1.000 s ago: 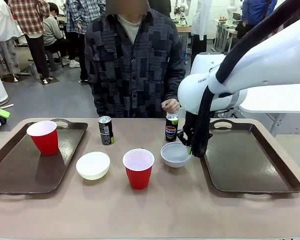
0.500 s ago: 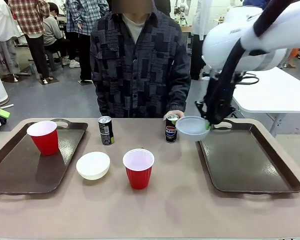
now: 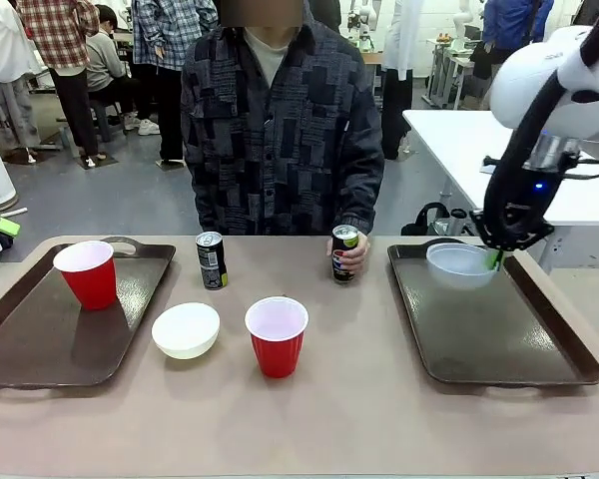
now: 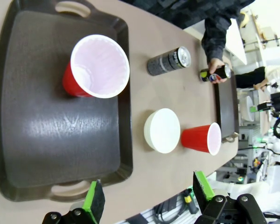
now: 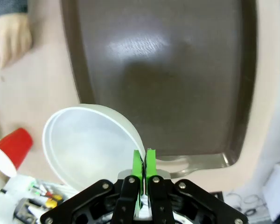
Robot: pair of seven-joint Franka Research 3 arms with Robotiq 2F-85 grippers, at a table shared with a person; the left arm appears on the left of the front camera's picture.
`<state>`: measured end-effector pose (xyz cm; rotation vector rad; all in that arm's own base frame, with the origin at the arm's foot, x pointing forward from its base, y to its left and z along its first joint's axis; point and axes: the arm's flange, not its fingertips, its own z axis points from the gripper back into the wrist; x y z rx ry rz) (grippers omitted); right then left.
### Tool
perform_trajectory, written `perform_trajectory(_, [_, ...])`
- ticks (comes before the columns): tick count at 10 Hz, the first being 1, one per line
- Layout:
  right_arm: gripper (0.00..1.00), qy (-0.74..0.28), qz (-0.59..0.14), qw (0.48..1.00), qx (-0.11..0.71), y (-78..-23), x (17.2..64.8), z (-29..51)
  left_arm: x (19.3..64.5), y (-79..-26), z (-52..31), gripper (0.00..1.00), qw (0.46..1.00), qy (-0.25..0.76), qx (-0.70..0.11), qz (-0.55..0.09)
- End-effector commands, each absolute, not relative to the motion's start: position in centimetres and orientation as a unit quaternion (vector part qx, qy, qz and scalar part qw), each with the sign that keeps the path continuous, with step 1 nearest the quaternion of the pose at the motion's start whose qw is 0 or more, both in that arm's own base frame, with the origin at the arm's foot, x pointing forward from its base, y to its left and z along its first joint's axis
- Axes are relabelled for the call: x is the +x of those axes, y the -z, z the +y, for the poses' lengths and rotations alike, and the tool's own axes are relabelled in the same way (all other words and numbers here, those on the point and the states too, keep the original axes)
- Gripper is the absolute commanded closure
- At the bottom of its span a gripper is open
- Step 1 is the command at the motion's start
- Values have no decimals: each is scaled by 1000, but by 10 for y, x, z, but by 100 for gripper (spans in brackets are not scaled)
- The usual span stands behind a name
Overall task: Prepare tableware on both trays.
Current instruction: Pick up a Picnic Bowl from the table and place it on a Handle tray.
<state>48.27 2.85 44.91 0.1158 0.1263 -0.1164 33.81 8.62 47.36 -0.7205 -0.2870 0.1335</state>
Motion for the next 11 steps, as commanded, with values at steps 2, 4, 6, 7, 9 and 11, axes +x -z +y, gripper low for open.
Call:
perform_trajectory(2, [100,71,66,992,76,-447,472,12,338,-474,86,0,921,-72,-356,-140])
perform_trajectory(4, [100,69,59,993,71,-445,462,9,338,-474,86,0,921,-72,-356,-140])
perform_trajectory(6, [100,52,39,997,51,-458,396,39,338,-474,86,0,921,-72,-356,-140])
perform_trajectory(7, [100,25,23,998,54,-468,356,50,338,-474,86,0,921,-72,-356,-140])
perform_trajectory(9, [100,20,1,998,52,-474,325,50,338,-474,86,0,921,-72,-356,-140])
perform_trajectory(11, [100,30,21,997,61,-466,335,44,338,-474,86,0,921,-72,-356,-140])
